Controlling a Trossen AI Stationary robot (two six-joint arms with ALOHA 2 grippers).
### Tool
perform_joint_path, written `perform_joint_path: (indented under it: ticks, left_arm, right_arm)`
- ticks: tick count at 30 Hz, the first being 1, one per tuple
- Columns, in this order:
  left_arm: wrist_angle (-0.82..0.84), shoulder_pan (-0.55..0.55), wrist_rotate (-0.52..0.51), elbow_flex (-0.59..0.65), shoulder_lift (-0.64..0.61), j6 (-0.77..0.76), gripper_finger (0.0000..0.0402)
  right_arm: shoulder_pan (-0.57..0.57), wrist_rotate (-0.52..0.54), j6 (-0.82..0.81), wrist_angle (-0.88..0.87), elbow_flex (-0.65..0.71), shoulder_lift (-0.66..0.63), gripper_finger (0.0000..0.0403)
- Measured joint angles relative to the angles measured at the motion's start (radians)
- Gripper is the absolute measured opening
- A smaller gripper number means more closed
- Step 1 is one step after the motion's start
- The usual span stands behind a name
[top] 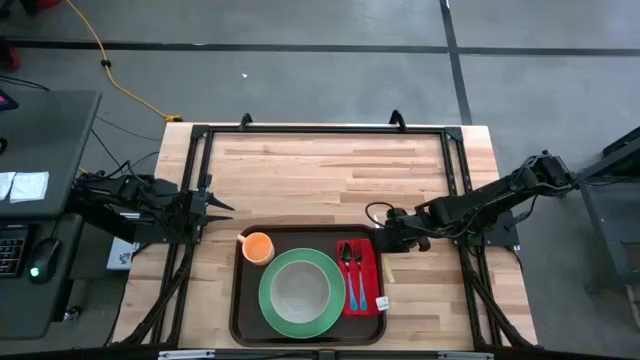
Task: Set up tray
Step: Put the yellow knife on the red napkin
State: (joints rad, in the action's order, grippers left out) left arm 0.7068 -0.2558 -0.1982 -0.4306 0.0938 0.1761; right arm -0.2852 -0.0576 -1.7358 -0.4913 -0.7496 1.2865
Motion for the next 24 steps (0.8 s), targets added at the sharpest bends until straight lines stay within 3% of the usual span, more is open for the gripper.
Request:
perform_joint_path:
  ticks: [12, 24]
  left_arm:
    - [0.0, 0.0, 0.006, 0.0, 0.0, -0.001, 0.0136]
    - [0.0, 0.0, 0.026, 0.0, 0.0, -0.003, 0.0136]
  right_arm:
    - [-0.047, 0.096, -0.024, -0.007, -0.1, 0.019, 0.0021]
    - [-0.108, 0.096, -0.041, -0.012, -0.238, 0.18, 0.0023]
